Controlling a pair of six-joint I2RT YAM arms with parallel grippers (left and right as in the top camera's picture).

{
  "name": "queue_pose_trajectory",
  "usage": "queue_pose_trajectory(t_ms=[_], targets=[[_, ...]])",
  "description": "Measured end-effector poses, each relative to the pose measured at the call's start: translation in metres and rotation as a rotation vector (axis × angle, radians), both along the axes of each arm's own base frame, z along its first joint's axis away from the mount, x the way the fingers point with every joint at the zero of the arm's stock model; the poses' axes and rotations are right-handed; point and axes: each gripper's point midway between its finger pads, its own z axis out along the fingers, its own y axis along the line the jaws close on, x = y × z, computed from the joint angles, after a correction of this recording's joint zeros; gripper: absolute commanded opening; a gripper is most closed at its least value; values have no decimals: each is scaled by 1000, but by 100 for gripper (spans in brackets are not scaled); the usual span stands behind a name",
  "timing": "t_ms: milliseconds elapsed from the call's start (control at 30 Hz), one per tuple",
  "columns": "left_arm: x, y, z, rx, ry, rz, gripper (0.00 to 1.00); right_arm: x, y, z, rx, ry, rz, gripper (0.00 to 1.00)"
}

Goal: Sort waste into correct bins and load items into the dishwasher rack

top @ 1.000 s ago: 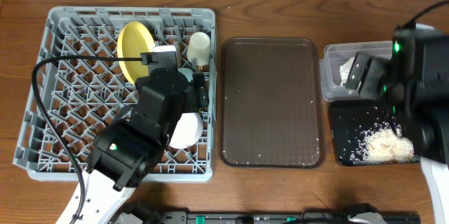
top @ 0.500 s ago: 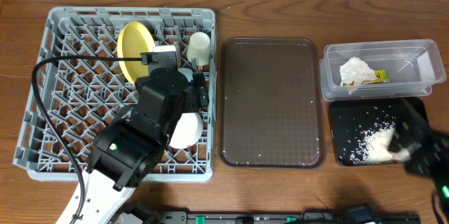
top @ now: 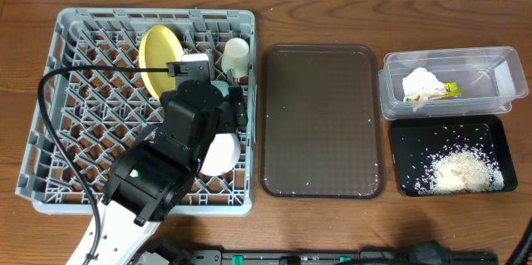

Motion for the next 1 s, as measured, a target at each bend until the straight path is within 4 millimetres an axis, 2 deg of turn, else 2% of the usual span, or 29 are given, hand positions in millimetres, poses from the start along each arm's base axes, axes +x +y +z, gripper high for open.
queue_pose_trajectory(t_ms=[200,367,433,667,1000], targets=[[0,0,0,0,0,0,89,20,23,5,-111,-194,30,99],[0,0,0,0,0,0,89,62,47,-13,-184,-297,85,99],[0,0,0,0,0,0,89,78,55,-26,-211,-329,106,99],[0,0,0,0,0,0,89,127,74,-101,-264,-262,186,99],[0,0,0,0,0,0,89,150,77,-177,-263,-156,205,99]])
